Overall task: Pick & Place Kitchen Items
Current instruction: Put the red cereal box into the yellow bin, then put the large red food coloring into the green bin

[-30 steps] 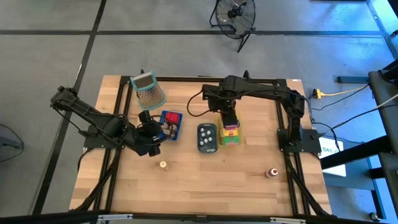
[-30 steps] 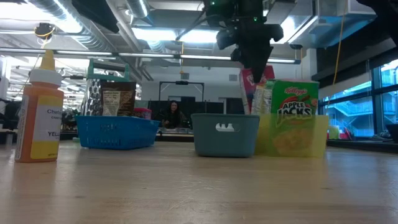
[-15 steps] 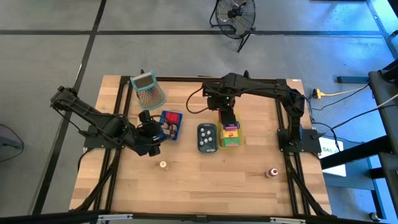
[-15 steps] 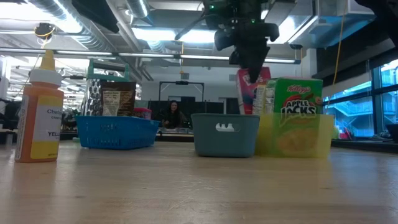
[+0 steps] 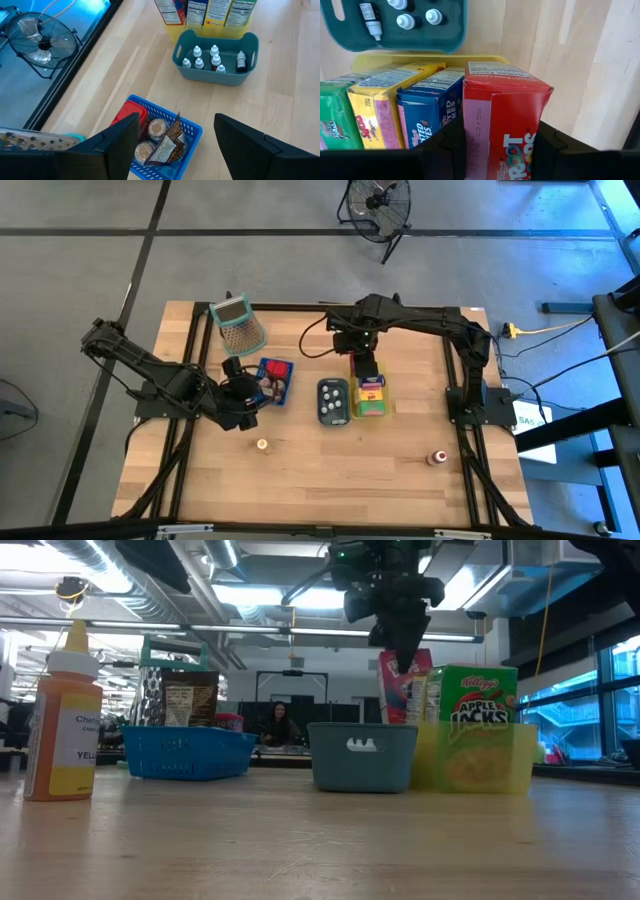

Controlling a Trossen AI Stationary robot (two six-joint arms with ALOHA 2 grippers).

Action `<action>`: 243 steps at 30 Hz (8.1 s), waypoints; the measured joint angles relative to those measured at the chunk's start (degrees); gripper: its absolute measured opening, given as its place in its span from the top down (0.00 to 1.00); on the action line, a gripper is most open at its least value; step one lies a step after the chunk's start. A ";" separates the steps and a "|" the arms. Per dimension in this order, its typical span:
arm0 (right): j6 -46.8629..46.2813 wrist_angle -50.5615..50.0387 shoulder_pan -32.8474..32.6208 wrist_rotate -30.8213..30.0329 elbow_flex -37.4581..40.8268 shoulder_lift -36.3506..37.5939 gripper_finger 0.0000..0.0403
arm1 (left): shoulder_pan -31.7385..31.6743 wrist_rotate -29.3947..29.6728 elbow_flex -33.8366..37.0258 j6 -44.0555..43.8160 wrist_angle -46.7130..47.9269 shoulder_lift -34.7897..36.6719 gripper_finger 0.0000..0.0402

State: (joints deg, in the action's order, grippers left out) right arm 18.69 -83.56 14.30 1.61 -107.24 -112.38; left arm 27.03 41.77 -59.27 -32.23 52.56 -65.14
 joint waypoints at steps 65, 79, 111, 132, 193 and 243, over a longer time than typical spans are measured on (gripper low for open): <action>-1.80 -2.73 -0.14 -5.05 4.32 -0.02 0.40 | 0.00 0.83 0.00 0.00 0.09 0.00 0.37; -2.85 -6.46 -0.87 -5.05 -4.10 -0.02 0.42 | -0.02 0.86 0.00 0.00 0.09 0.00 0.37; -1.37 -5.50 -1.13 -2.38 5.72 0.00 0.99 | -0.02 1.80 0.00 0.00 0.50 0.00 0.37; -2.97 -3.70 -1.17 -7.68 6.60 -0.09 0.99 | -0.02 2.09 0.00 -0.93 0.44 0.00 0.37; -57.23 -6.46 -31.91 1.44 -5.31 18.25 0.51 | -0.21 1.68 0.07 7.94 -4.89 0.00 0.37; -126.81 -5.48 -57.85 13.61 29.67 19.87 0.35 | -10.10 -42.81 0.07 42.64 -14.67 0.00 0.37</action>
State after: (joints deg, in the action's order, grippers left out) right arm -108.12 -89.04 -43.55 15.22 -77.57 -92.50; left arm 16.93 -1.04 -59.20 10.41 37.88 -65.14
